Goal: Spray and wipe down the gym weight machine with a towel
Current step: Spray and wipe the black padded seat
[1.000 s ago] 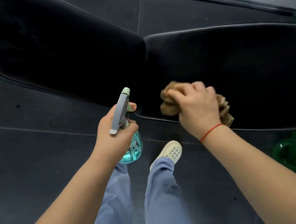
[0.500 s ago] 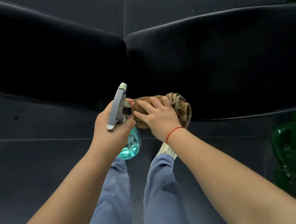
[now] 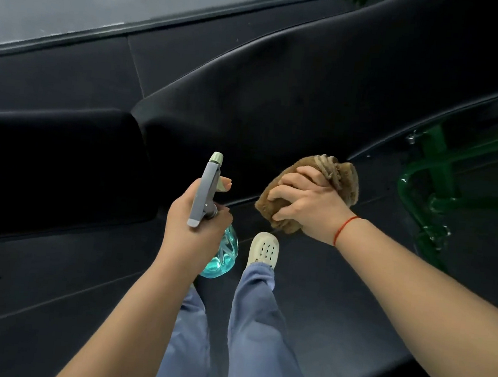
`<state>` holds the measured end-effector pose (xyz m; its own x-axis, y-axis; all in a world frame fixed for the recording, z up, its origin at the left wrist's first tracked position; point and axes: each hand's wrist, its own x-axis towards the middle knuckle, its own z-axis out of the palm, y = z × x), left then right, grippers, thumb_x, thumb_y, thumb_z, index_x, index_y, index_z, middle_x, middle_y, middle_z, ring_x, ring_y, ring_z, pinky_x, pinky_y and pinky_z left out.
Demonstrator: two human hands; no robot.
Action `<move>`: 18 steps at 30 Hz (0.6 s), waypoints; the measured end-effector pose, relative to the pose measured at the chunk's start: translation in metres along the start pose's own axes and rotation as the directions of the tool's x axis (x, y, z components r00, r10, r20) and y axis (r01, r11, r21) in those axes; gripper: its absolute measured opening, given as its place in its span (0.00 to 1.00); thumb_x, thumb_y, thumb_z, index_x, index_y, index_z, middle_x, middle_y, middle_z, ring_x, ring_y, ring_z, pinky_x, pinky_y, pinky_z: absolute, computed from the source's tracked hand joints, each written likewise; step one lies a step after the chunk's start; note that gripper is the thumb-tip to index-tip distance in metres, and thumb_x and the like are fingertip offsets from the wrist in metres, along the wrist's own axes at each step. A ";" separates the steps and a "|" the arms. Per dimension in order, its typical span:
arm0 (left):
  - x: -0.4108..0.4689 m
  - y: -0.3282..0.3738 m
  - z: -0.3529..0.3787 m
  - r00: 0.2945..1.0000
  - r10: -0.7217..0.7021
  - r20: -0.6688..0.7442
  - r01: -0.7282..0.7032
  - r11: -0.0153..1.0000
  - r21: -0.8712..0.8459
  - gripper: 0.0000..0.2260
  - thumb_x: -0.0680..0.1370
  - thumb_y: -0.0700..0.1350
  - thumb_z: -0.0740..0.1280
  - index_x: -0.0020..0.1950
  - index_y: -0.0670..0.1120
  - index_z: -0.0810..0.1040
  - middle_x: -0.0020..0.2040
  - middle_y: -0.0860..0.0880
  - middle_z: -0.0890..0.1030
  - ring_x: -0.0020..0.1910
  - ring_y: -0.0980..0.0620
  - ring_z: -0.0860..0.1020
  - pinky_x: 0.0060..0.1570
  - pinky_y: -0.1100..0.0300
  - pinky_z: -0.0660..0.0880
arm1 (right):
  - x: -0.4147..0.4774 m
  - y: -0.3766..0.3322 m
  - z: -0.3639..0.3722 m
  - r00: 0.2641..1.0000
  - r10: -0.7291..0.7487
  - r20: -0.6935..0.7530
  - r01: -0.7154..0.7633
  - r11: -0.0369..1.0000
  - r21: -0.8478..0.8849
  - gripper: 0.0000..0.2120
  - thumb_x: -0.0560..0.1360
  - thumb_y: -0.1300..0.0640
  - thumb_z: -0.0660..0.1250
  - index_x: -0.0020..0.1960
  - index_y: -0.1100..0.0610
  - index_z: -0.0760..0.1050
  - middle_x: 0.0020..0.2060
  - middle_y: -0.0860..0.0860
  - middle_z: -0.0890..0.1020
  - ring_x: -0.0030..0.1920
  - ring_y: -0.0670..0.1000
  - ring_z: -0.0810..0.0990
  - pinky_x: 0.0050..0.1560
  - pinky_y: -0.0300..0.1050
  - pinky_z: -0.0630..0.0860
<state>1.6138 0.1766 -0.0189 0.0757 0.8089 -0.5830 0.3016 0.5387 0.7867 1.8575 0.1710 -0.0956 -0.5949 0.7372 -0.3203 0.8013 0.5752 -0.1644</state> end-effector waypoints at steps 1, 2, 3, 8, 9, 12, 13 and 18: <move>-0.001 0.005 0.006 1.000 0.008 0.017 -0.008 1.000 0.006 0.17 0.76 0.32 0.69 0.57 0.53 0.80 0.47 0.42 0.81 0.40 0.46 0.77 0.35 0.68 0.74 | -0.015 0.009 -0.004 0.997 0.058 -0.060 -0.057 0.998 0.009 0.17 0.62 0.63 0.81 0.46 0.46 0.86 0.60 0.48 0.80 0.67 0.60 0.73 0.72 0.58 0.58; -0.002 0.010 0.011 0.999 0.017 0.029 -0.017 1.000 0.014 0.17 0.76 0.32 0.69 0.57 0.53 0.80 0.48 0.40 0.81 0.41 0.42 0.78 0.35 0.69 0.73 | -0.029 0.018 -0.006 0.985 0.127 -0.116 -0.126 0.992 0.018 0.18 0.61 0.64 0.81 0.45 0.47 0.86 0.59 0.49 0.81 0.66 0.59 0.73 0.71 0.58 0.56; -0.004 0.014 0.015 0.999 0.025 0.037 -0.026 0.999 0.021 0.18 0.76 0.31 0.69 0.57 0.53 0.80 0.48 0.39 0.81 0.44 0.40 0.78 0.35 0.69 0.73 | -0.042 0.024 -0.008 0.964 0.200 -0.175 -0.199 0.980 0.026 0.19 0.60 0.66 0.80 0.45 0.47 0.86 0.58 0.49 0.81 0.65 0.58 0.72 0.71 0.57 0.55; -0.008 0.032 0.036 0.996 0.038 0.085 -0.042 0.998 0.047 0.18 0.76 0.31 0.69 0.56 0.53 0.80 0.46 0.37 0.81 0.40 0.43 0.78 0.34 0.68 0.73 | -0.096 0.062 -0.021 0.530 0.736 -0.422 -0.591 0.677 0.438 0.25 0.63 0.73 0.67 0.49 0.47 0.86 0.57 0.48 0.81 0.60 0.60 0.74 0.64 0.60 0.67; -0.008 0.035 0.040 0.995 0.039 0.092 -0.043 0.998 0.048 0.18 0.76 0.31 0.69 0.57 0.53 0.80 0.46 0.37 0.81 0.39 0.46 0.77 0.33 0.69 0.73 | -0.103 0.068 -0.030 0.395 0.818 -0.418 -0.569 0.575 0.588 0.27 0.64 0.73 0.64 0.51 0.47 0.85 0.58 0.48 0.79 0.61 0.58 0.74 0.64 0.59 0.70; -0.007 0.037 0.048 0.995 0.036 0.088 -0.040 0.998 0.038 0.18 0.76 0.31 0.69 0.58 0.52 0.80 0.44 0.39 0.80 0.39 0.49 0.77 0.32 0.69 0.73 | -0.105 0.084 -0.056 0.058 0.950 -0.308 -0.302 0.311 0.901 0.26 0.67 0.72 0.65 0.59 0.50 0.80 0.63 0.56 0.76 0.62 0.50 0.77 0.64 0.41 0.75; -0.006 0.038 0.050 0.996 0.031 0.084 -0.033 0.999 0.031 0.18 0.76 0.32 0.69 0.58 0.52 0.80 0.45 0.40 0.80 0.40 0.48 0.78 0.34 0.68 0.74 | -0.100 0.088 -0.064 -0.048 0.971 -0.235 -0.183 0.223 0.957 0.26 0.69 0.70 0.67 0.62 0.51 0.78 0.64 0.55 0.75 0.62 0.47 0.77 0.63 0.39 0.75; -0.007 0.033 0.042 0.999 0.004 0.054 -0.005 1.000 0.018 0.17 0.77 0.32 0.70 0.59 0.52 0.80 0.46 0.41 0.81 0.46 0.44 0.80 0.42 0.61 0.76 | -0.038 0.079 -0.068 -0.207 0.977 -0.047 -0.015 0.045 0.999 0.38 0.77 0.51 0.68 0.81 0.51 0.54 0.70 0.52 0.65 0.67 0.52 0.72 0.69 0.51 0.71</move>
<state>1.6629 0.1791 0.0026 0.1281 0.7971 -0.5900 0.3183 0.5304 0.7857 1.9388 0.2125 -0.0329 0.9030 0.4266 -0.0505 0.1079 -0.3391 -0.9346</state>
